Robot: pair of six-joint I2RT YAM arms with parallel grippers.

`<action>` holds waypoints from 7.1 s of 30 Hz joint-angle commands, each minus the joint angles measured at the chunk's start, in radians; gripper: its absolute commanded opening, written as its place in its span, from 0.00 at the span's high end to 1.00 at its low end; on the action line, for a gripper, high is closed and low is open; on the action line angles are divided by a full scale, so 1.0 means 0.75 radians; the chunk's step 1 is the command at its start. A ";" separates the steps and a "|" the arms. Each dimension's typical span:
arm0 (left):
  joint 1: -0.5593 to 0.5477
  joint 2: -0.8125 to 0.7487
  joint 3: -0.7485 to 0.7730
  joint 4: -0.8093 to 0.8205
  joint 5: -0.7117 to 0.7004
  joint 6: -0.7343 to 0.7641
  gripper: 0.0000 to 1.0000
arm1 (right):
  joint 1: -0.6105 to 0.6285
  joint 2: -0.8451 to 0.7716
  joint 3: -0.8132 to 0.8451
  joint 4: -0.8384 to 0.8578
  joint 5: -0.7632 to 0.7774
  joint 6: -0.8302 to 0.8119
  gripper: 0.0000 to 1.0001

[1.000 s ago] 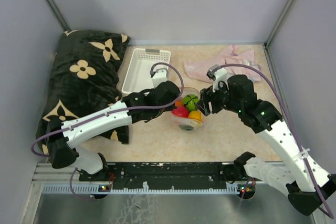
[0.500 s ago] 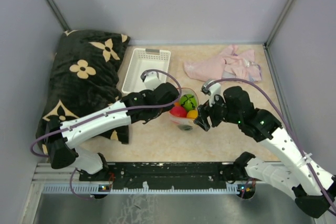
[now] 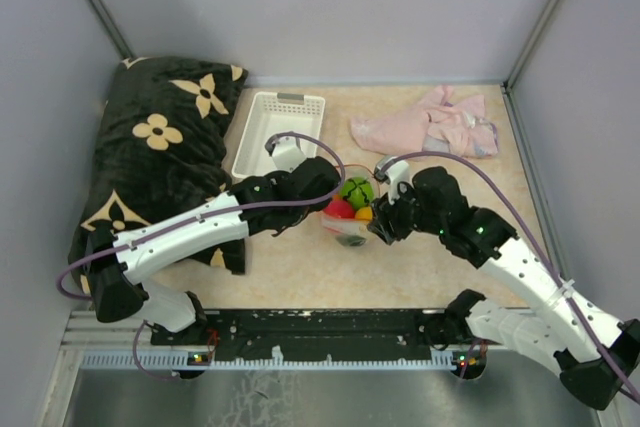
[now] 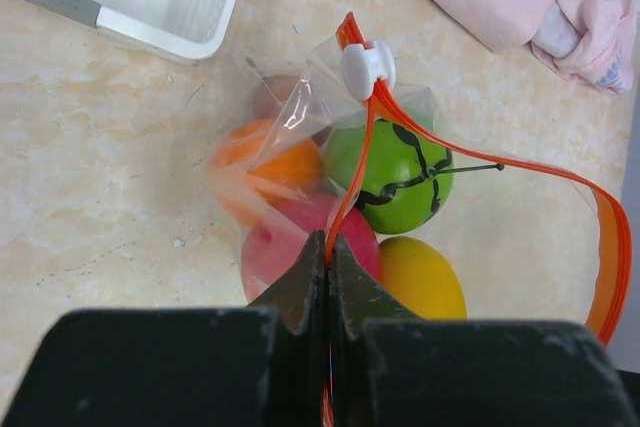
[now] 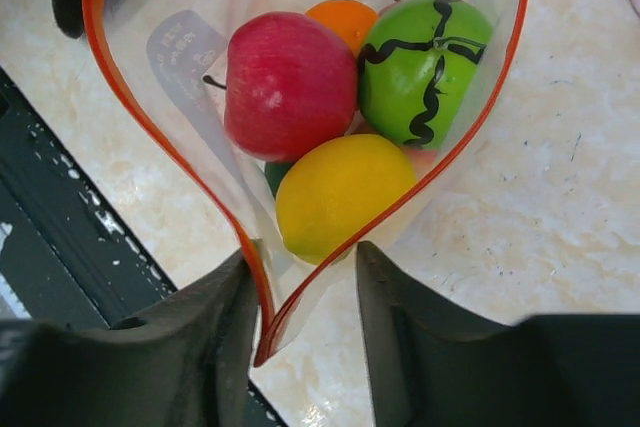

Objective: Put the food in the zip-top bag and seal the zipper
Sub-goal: Adjust the zipper food storage bag at the center of the board, then zip the zipper food storage bag.

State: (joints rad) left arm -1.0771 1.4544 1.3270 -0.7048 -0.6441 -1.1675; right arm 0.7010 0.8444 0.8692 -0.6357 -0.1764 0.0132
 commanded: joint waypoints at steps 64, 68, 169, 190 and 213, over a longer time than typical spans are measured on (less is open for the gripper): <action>0.899 -0.008 -0.892 2.072 2.380 1.556 0.58 | 0.010 0.060 0.163 -0.150 0.098 -0.403 1.00; 0.882 0.009 -0.890 2.116 2.417 1.542 0.58 | 0.010 0.060 0.162 -0.148 0.106 -0.408 1.00; 0.784 -0.445 -0.689 1.017 2.008 1.974 1.00 | 0.033 0.734 0.545 0.360 -0.574 -0.624 1.00; 0.784 -0.517 -0.753 1.102 1.886 1.907 1.00 | 0.027 0.391 0.359 0.105 -0.158 -0.620 1.00; 0.785 -0.523 -0.817 1.228 1.767 1.787 1.00 | 0.005 0.099 0.279 -0.197 0.184 -0.489 1.00</action>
State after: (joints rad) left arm -0.4995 1.0718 0.7238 0.1581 0.7288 0.2039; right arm 0.7235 0.9825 1.0729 -0.7094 -0.1528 -0.3782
